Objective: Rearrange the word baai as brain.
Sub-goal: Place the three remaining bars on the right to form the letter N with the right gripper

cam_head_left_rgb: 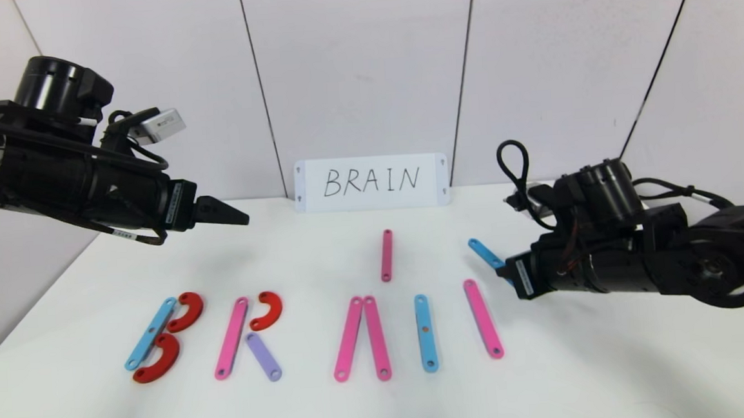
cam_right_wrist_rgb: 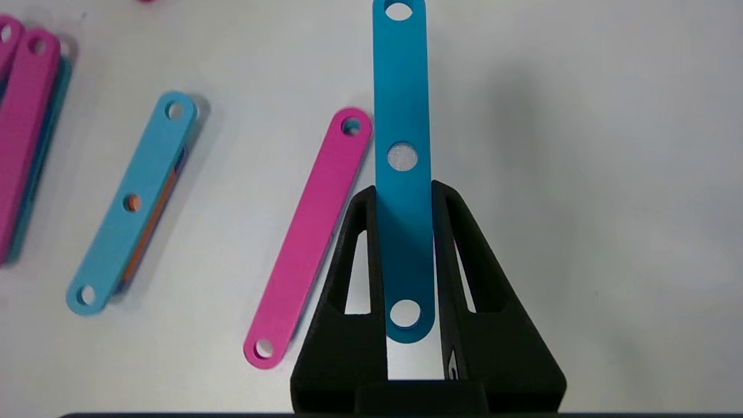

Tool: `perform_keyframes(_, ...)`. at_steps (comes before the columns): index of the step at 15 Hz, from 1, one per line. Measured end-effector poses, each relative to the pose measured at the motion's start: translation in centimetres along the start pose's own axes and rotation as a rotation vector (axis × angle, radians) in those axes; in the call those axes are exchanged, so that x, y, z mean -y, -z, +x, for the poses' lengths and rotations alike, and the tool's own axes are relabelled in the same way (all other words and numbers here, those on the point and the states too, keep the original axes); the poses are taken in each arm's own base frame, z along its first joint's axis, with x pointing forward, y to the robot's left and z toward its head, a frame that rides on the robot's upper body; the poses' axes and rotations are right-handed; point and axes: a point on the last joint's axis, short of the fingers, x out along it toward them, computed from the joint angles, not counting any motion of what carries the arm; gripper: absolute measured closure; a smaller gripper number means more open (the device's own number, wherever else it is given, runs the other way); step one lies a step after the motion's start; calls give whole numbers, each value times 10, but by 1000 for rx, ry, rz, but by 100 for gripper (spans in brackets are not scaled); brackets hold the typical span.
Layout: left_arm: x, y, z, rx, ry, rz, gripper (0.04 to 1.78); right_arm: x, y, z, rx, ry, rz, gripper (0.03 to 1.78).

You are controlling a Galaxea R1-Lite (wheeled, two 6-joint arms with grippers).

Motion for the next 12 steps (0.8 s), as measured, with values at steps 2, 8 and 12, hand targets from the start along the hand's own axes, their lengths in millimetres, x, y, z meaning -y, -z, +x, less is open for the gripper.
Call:
perform_keyframes(2,1,0,0,-2,2,1,8,4,15,1,10,-32,-41,154)
perform_keyframes(8,1,0,1,-4,4,3,8,8,31,11,-20,-34,-36,154)
perform_keyframes(12,1,1,1,-6,4,2,8,12,40,15,-38,-26,-26,154)
